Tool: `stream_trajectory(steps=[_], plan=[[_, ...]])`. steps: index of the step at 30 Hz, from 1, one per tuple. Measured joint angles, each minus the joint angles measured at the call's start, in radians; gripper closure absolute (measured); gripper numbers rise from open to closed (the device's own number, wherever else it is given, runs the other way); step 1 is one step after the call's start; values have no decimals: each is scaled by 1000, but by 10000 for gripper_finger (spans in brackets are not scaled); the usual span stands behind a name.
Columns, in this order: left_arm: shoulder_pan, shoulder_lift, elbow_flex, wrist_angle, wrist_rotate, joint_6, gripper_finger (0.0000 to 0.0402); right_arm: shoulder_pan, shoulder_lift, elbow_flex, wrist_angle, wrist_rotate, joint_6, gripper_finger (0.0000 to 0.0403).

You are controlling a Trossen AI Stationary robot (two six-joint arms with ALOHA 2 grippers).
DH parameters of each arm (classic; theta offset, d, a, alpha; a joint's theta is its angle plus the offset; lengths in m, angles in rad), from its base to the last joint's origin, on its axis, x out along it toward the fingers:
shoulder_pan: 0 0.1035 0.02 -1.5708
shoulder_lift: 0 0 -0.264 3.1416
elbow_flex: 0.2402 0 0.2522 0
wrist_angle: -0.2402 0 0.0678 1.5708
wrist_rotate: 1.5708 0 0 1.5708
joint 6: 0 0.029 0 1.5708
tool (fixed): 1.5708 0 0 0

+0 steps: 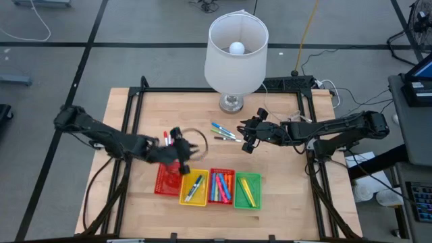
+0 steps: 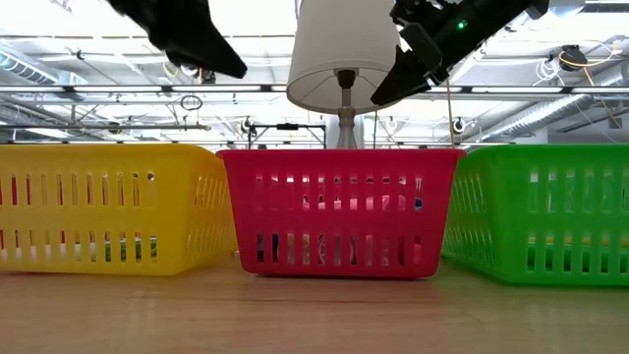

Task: Pick & Place Markers
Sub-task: Put the brown marker into the yellow bin

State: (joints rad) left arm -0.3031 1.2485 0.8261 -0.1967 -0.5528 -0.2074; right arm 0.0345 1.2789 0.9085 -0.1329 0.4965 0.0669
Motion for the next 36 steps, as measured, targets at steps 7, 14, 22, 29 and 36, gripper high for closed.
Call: stream_trajectory(steps=[7,14,22,29,36], plan=[[287,-209,-342,482,495,137,321,-2,15,0,5,1,4,248],[489,-309,-467,809,705,222,321,-80,95,1,21,-249,-26,248],[550,-329,-444,857,840,198,321,-192,279,14,70,-396,-77,248],[551,-329,-443,895,797,203,321,-188,391,16,91,-445,-68,248],[549,-328,-443,895,796,180,321,-188,444,16,41,-445,-46,248]])
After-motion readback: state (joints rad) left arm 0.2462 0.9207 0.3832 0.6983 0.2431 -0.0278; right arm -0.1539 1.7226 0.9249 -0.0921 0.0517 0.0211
